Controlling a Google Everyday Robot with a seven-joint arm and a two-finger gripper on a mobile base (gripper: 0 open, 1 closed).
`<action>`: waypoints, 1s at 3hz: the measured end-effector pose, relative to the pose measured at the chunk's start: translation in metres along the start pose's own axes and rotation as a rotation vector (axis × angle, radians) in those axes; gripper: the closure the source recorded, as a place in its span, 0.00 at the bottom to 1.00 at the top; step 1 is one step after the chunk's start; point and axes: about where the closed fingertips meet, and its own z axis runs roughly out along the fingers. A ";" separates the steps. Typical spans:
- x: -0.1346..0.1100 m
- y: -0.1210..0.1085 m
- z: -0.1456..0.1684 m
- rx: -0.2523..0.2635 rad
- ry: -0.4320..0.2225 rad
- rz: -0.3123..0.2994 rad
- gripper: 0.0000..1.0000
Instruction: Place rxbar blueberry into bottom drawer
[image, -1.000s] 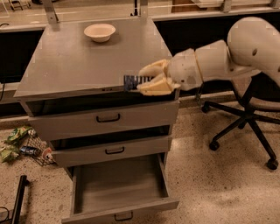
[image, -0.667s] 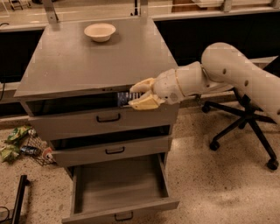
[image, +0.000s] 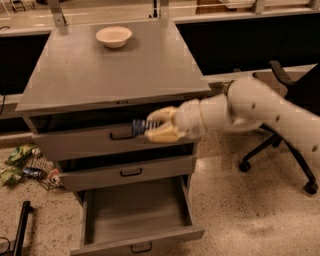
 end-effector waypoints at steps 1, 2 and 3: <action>0.041 0.033 0.037 -0.030 -0.068 0.040 1.00; 0.088 0.062 0.082 -0.037 -0.078 0.075 1.00; 0.082 0.058 0.078 -0.032 -0.077 0.071 1.00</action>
Offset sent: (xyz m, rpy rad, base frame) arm -0.0726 0.0664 -0.1876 0.0824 0.1011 -0.0257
